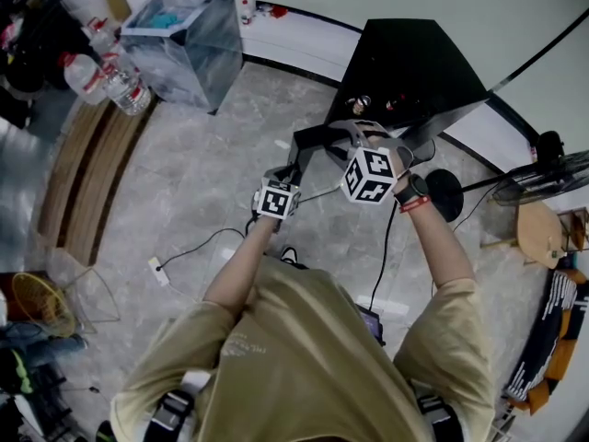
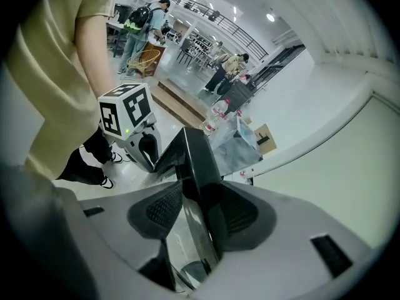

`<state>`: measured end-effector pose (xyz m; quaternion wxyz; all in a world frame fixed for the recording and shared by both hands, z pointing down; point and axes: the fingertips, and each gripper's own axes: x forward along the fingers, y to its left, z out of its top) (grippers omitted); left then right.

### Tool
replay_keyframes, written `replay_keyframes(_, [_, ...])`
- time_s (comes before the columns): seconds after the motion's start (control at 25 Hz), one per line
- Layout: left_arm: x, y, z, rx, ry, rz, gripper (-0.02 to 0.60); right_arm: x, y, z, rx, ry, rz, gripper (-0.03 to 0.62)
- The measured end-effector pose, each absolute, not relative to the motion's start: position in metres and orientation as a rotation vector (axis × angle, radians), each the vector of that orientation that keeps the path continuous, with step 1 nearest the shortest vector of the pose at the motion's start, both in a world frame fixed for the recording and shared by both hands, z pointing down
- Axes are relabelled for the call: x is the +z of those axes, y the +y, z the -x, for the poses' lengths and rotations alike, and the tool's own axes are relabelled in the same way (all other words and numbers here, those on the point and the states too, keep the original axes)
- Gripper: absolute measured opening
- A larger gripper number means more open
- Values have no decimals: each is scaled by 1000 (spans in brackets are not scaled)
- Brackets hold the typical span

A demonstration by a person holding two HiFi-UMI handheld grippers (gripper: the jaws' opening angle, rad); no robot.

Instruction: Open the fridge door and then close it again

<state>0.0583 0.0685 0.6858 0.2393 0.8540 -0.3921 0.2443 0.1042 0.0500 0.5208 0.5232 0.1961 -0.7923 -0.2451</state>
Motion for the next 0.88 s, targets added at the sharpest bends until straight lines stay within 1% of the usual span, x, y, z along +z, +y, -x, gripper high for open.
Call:
replay_keyframes(0.52, [692,50,-47,722,-1136,-2324,97,521,36,-96,-553,-1909,-473,201])
replay_keyframes(0.88, [691,12,-43,759,-1133,-2341,97,520,3,-94,-504,-1919,-509,198])
